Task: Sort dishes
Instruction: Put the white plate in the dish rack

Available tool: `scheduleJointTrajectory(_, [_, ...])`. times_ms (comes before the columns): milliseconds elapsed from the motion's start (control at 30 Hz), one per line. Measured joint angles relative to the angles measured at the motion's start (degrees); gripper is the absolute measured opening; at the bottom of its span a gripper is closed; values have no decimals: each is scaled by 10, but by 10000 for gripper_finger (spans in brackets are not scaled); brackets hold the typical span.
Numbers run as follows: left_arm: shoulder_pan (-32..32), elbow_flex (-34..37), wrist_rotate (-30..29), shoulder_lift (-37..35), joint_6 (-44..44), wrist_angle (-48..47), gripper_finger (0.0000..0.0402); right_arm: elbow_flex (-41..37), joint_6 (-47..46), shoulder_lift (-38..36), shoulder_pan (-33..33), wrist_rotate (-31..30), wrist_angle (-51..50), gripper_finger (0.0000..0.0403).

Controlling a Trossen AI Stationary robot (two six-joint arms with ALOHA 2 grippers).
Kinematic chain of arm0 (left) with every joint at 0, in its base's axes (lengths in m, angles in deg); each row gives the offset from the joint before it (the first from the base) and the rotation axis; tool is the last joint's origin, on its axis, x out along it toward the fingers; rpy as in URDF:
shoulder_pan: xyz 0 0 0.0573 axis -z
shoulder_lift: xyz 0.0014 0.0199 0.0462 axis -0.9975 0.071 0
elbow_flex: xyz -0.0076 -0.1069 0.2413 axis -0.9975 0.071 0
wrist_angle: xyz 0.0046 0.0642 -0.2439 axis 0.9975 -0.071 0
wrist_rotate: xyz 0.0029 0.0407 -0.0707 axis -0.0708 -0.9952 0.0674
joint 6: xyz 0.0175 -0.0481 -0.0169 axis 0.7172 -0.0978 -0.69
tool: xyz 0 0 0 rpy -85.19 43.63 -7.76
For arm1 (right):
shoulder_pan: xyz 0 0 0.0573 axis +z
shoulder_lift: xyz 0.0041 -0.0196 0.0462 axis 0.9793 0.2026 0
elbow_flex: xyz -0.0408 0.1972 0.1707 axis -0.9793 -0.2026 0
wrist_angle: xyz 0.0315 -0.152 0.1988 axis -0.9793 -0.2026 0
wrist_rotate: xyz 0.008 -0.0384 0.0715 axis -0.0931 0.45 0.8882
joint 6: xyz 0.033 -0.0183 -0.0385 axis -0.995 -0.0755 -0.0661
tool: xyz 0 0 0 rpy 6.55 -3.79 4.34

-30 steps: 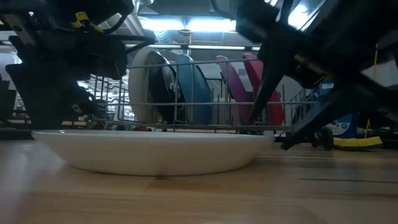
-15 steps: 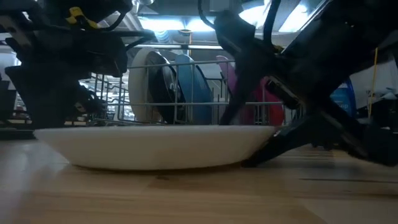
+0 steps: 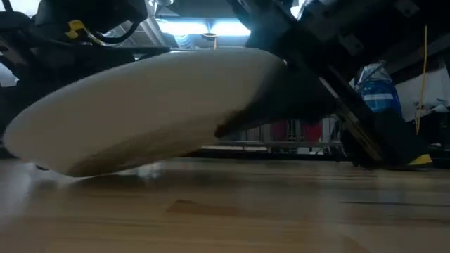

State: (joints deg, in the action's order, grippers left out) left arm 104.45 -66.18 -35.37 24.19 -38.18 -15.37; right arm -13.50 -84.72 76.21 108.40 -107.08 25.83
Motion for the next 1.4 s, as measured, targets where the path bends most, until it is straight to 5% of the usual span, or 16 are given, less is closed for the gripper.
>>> scheduleJointTrajectory(500, [41, -4, 50, -68, 1, -50, 0, 17, 21, -34, -2, 42, 15, 66])
scheduleJointTrajectory(733, [45, -3, 53, -195, 18, -116, 0, 41, 37, -39, -2, 40, 19, 62])
scheduleJointTrajectory(1000, [46, -3, 54, -368, 50, -199, 0, 53, 29, -39, -2, 111, 17, 62])
scheduleJointTrajectory(1400, [70, -3, 64, -506, 7, -16, 0, 78, -79, -39, -9, 163, 55, 63])
